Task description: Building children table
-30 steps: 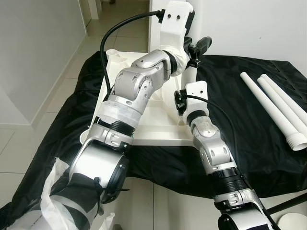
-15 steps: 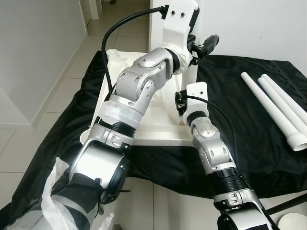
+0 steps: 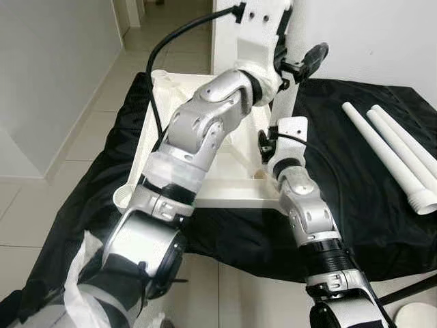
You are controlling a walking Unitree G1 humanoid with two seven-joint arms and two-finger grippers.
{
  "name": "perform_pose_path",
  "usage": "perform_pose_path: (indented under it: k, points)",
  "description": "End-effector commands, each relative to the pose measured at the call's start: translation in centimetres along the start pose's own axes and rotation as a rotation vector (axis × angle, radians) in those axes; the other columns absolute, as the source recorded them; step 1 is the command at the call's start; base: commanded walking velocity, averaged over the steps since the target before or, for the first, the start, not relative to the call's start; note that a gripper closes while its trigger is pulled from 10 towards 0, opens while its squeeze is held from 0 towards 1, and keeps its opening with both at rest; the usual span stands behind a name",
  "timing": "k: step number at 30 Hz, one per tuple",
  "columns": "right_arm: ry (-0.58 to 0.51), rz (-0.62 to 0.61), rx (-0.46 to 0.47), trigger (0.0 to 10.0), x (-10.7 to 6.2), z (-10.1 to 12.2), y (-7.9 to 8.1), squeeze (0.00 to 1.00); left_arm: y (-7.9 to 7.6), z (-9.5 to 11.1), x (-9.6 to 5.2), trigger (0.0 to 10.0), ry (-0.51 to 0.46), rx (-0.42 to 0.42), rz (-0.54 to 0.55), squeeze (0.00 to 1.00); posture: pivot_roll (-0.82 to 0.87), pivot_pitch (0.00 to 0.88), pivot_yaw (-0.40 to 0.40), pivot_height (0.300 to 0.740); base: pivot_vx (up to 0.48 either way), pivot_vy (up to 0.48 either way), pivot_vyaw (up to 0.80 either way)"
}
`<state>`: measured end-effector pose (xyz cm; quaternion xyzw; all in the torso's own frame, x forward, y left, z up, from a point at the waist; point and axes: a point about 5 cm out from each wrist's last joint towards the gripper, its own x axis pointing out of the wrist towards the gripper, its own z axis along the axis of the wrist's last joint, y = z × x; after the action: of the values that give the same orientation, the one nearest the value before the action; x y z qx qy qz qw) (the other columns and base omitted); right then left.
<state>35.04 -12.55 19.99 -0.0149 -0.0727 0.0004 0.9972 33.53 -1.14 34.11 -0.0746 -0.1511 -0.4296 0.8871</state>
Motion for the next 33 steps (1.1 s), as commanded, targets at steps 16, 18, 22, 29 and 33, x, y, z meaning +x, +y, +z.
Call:
perform_pose_path:
  k: [16, 18, 22, 29, 33]
  points:
    - [-0.009, -0.049, -0.011, 10.0, -1.4, -0.8, -2.9, 0.0, -0.5, -3.3, -3.8, 10.0, 0.012, 0.092, -0.128, 0.0, -0.01, 0.022, 0.002, 0.74, 0.0, 0.0, 0.0]
    - [0.002, -0.038, -0.011, 10.0, -1.6, -1.1, -3.1, 0.0, -0.6, -3.8, -4.3, 10.0, 0.02, 0.097, -0.146, 0.0, -0.01, 0.022, 0.003, 0.74, 0.0, 0.0, 0.0]
    - [0.003, -0.004, -0.001, 10.0, -2.4, -1.6, -3.8, 0.0, -0.2, -6.1, -5.6, 10.0, 0.095, 0.112, -0.137, 0.0, -0.01, 0.023, 0.007, 0.74, 0.0, 0.0, 0.0]
    - [-0.01, 0.07, 0.002, 10.0, -2.9, -2.2, -3.9, 0.0, -1.3, -10.4, -6.8, 10.0, 0.222, 0.183, -0.16, 0.0, -0.02, 0.028, 0.012, 0.74, 0.0, 0.0, 0.0]
    - [-0.028, 0.085, 0.005, 10.0, -3.0, -2.2, -4.0, 0.0, -1.8, -11.2, -7.3, 10.0, 0.238, 0.184, -0.19, 0.0, -0.02, 0.029, 0.014, 0.74, 0.0, 0.0, 0.0]
